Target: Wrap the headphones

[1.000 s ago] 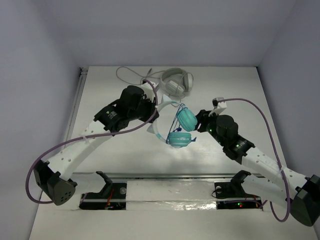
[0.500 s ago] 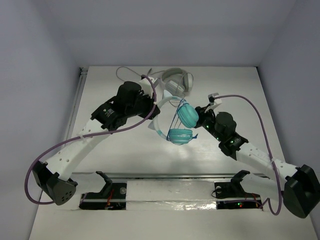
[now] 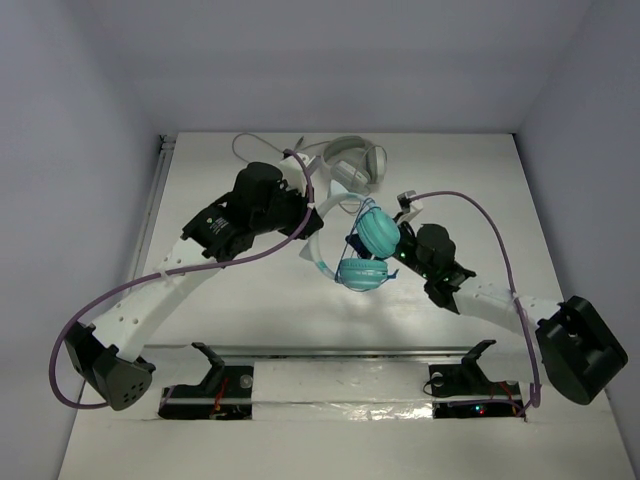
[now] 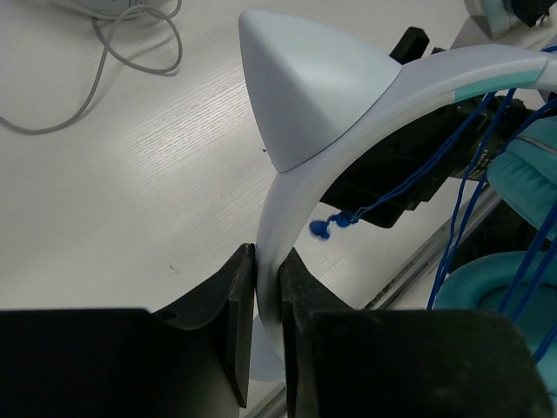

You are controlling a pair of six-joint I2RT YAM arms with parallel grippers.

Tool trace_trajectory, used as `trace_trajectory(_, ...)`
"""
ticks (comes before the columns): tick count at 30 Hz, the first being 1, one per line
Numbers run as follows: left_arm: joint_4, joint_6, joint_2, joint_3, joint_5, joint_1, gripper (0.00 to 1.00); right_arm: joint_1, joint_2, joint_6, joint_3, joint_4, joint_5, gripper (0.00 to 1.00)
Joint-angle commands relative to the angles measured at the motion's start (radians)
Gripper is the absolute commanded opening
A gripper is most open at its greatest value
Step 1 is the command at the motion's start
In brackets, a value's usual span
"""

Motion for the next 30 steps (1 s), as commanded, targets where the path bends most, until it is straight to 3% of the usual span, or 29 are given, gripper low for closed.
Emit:
trace_trajectory(1,0.112,-0.046,-0.028,0.027,0.050,0.003,0.00,-0.006,-0.002,0.051,-0.030,0.162,-0.087,0.59)
trace_trajectory(3,0.126,-0.052,-0.026,0.019,0.058,0.003,0.00,-0.006,0.001,0.055,-0.036,0.185,-0.113,0.59)
trace_trajectory(10,0.143,-0.081,-0.026,0.010,-0.018,0.003,0.00,-0.006,0.027,0.130,-0.041,0.270,-0.218,0.33)
trace_trajectory(13,0.200,-0.121,-0.029,-0.040,-0.071,0.003,0.00,-0.006,0.015,0.180,-0.066,0.265,-0.242,0.29)
trace_trajectory(22,0.468,-0.287,-0.023,-0.260,-0.147,-0.018,0.00,-0.006,-0.075,0.367,-0.260,0.383,-0.245,0.30)
trace_trajectory(30,0.701,-0.391,0.022,-0.474,-0.207,-0.072,0.00,-0.006,-0.075,0.421,-0.365,0.327,-0.161,0.31)
